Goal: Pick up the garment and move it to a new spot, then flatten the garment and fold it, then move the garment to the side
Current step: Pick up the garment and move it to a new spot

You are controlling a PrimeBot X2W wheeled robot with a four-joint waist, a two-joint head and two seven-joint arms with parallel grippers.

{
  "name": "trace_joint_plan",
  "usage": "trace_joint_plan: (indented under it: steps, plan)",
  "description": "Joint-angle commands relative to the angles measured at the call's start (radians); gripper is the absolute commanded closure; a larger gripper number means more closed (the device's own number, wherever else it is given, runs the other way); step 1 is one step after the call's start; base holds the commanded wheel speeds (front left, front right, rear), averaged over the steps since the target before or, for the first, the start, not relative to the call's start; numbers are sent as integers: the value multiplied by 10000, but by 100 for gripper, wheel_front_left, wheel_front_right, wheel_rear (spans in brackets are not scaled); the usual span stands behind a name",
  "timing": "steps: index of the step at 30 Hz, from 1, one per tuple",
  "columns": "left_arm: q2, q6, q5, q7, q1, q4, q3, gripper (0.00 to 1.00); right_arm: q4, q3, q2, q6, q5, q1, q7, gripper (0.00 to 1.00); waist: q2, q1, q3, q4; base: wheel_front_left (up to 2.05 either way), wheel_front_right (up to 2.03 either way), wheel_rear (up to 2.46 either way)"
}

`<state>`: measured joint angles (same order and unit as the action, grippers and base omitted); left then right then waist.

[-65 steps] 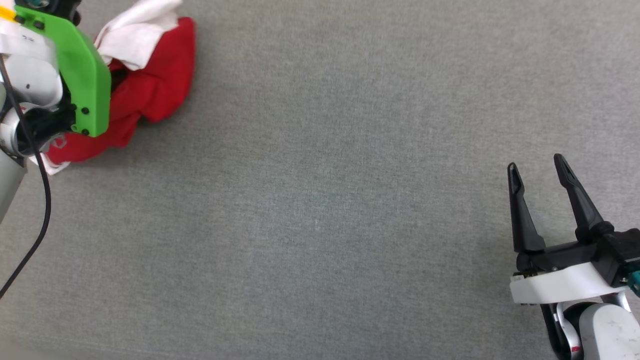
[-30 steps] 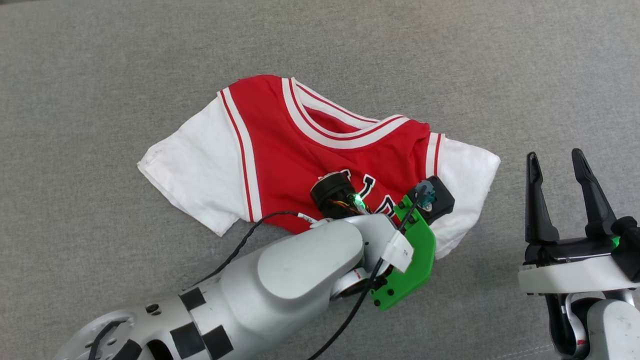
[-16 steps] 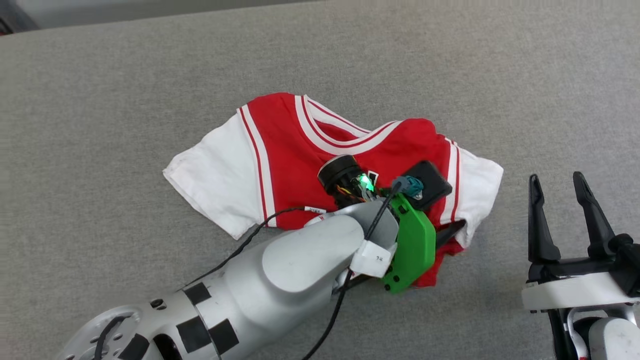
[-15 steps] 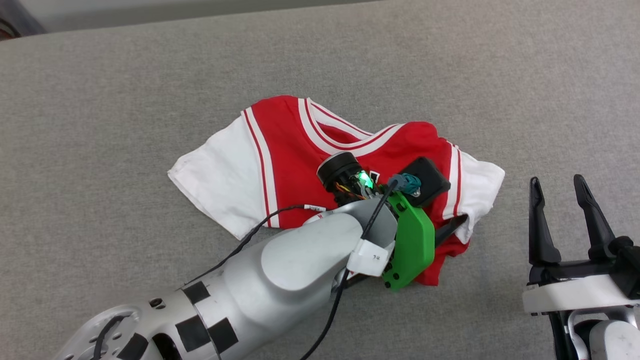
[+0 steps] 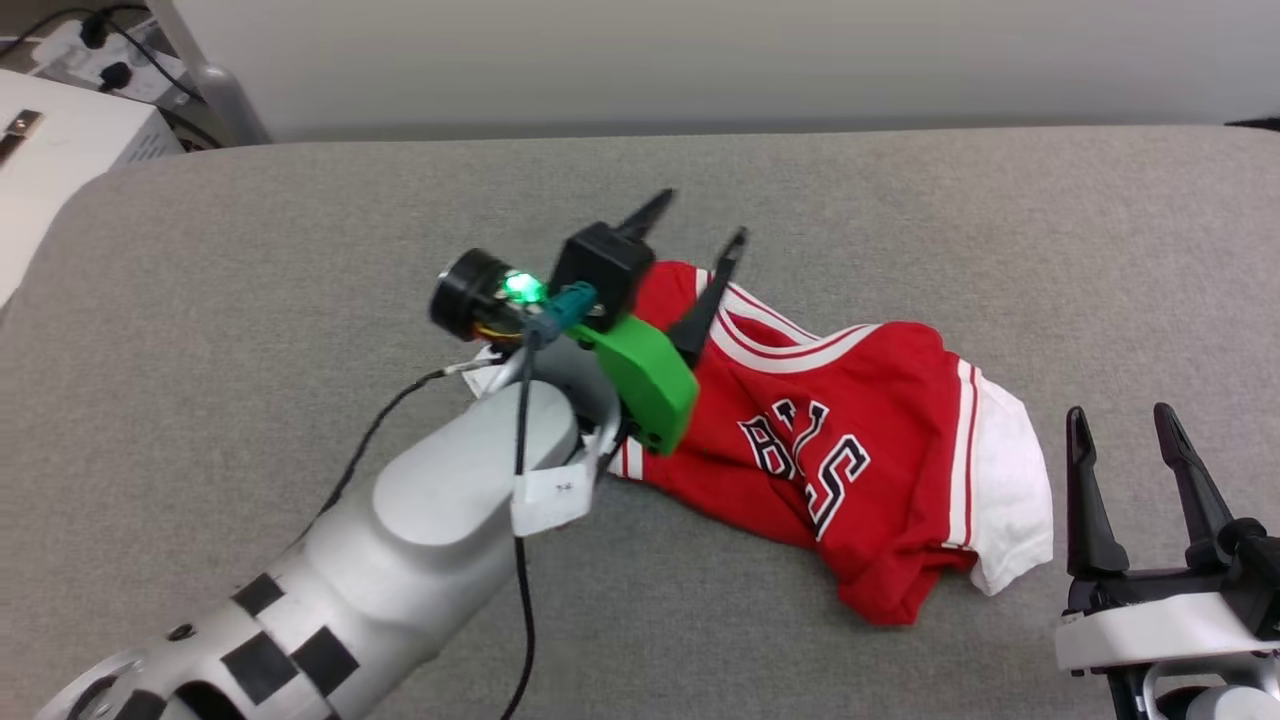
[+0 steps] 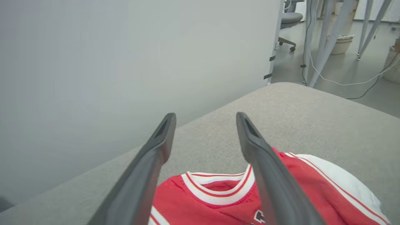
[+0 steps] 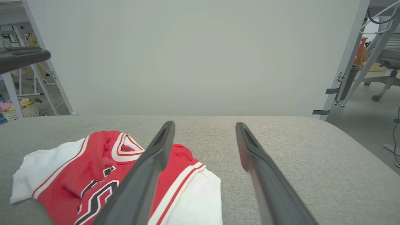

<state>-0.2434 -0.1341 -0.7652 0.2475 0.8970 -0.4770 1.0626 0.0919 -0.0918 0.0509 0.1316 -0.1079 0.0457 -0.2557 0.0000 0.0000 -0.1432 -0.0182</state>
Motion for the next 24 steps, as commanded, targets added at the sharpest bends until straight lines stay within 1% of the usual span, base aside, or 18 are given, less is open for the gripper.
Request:
trace_joint_plan:
  steps: [1,3,6,9,12,15,18,21,24]
  plan:
    - [-211,-309,163,90,-379,54,-259,0,24,-24,-6,-9,59,143,-61,0,0,0,403,416,0,0,0]
    - [-472,-793,371,130,-783,352,-869,0,36,-38,-6,-9,69,211,-61,0,0,0,471,486,0,0,0]
    - [-929,-1417,1026,138,-1630,1130,-1976,0,45,-77,-7,-9,75,293,-61,0,0,0,553,579,0,0,0]
    - [-1290,-1848,1651,140,-2609,1811,-3030,0,51,-90,-7,-9,75,356,-61,0,0,0,629,637,0,0,0]
    - [-1554,-2024,2194,141,-3747,2372,-4022,0,43,-98,-7,-9,69,404,-61,0,0,0,710,671,0,0,0]
    - [-1698,-2090,2782,141,-4826,2847,-4972,0,30,-134,-7,-9,5,448,-61,0,0,0,788,689,0,0,0]
    - [-1593,-2015,3214,142,-5779,3293,-5865,0,14,-168,-7,-9,-83,545,-61,0,0,0,893,712,0,0,0]
    - [-1345,-1731,3626,142,-6753,3678,-6749,0,-65,-132,-7,-9,-174,649,-61,0,0,0,977,710,0,0,0]
    - [-1077,-1358,4014,142,-7488,3854,-7391,0,-169,-64,-7,-9,-260,724,-61,0,0,0,1059,695,0,0,0]
